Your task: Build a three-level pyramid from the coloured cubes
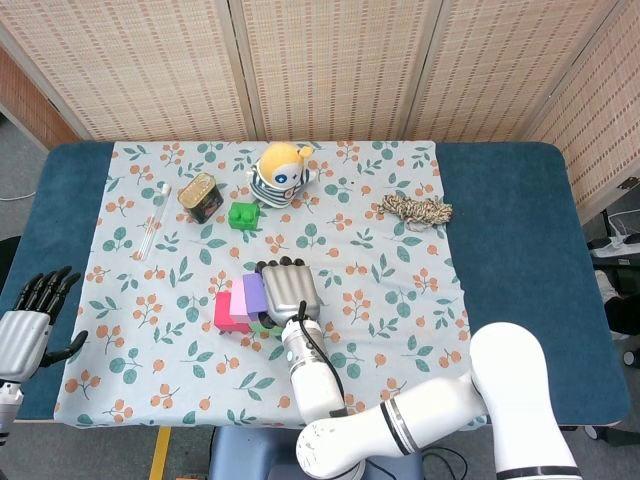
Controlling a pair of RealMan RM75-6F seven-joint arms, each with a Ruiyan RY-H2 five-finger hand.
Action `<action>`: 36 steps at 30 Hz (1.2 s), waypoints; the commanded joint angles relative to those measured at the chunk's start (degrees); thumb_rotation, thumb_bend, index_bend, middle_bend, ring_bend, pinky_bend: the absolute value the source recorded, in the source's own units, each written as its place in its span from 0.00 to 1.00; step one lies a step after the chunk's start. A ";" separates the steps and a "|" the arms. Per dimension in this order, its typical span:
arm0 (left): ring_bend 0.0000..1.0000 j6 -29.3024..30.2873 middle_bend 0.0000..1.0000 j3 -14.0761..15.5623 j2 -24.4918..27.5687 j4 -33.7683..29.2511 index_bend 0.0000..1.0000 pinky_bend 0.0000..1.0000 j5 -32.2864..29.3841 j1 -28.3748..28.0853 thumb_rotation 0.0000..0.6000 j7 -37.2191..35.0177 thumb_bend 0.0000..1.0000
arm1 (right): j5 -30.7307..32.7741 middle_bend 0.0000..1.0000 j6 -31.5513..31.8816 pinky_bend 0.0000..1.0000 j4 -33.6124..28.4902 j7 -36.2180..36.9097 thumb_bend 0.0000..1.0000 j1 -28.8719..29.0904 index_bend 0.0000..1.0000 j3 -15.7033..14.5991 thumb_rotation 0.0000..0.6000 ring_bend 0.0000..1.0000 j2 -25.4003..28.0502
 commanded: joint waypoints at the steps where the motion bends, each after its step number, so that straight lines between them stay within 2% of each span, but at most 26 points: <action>1: 0.00 0.07 0.00 0.07 0.03 -0.08 0.00 0.06 0.17 0.01 1.00 0.02 0.32 | -0.28 0.21 -0.26 0.19 -0.13 -0.49 0.46 -0.29 0.26 -0.10 1.00 0.12 0.22; 5: 0.00 0.31 0.01 0.12 -0.08 -0.08 0.00 0.06 0.43 0.02 1.00 0.16 0.32 | -0.11 0.18 -0.95 0.19 -0.75 -0.67 0.46 -0.84 0.16 0.45 1.00 0.10 0.70; 10: 0.00 0.36 0.01 0.15 -0.14 -0.09 0.00 0.06 0.47 0.03 1.00 0.22 0.32 | 0.11 0.17 -1.31 0.19 -1.47 -0.83 0.46 -1.32 0.11 0.96 1.00 0.09 1.33; 18: 0.00 0.69 0.01 0.14 -0.11 -0.07 0.00 0.06 0.59 0.13 1.00 0.20 0.32 | 1.55 0.15 -1.72 0.19 -2.38 -1.44 0.46 -1.53 0.10 1.72 1.00 0.08 2.10; 27: 0.00 0.75 0.01 0.11 -0.05 0.00 0.00 0.06 0.58 0.14 1.00 0.02 0.32 | 1.96 0.14 -2.00 0.19 -1.72 -1.84 0.46 -1.14 0.09 1.15 1.00 0.08 1.66; 36: 0.00 0.46 0.01 0.05 -0.10 0.13 0.00 0.06 0.36 0.04 1.00 -0.24 0.32 | 2.37 0.12 -2.25 0.19 -1.50 -2.57 0.26 -0.99 0.03 0.83 1.00 0.07 1.82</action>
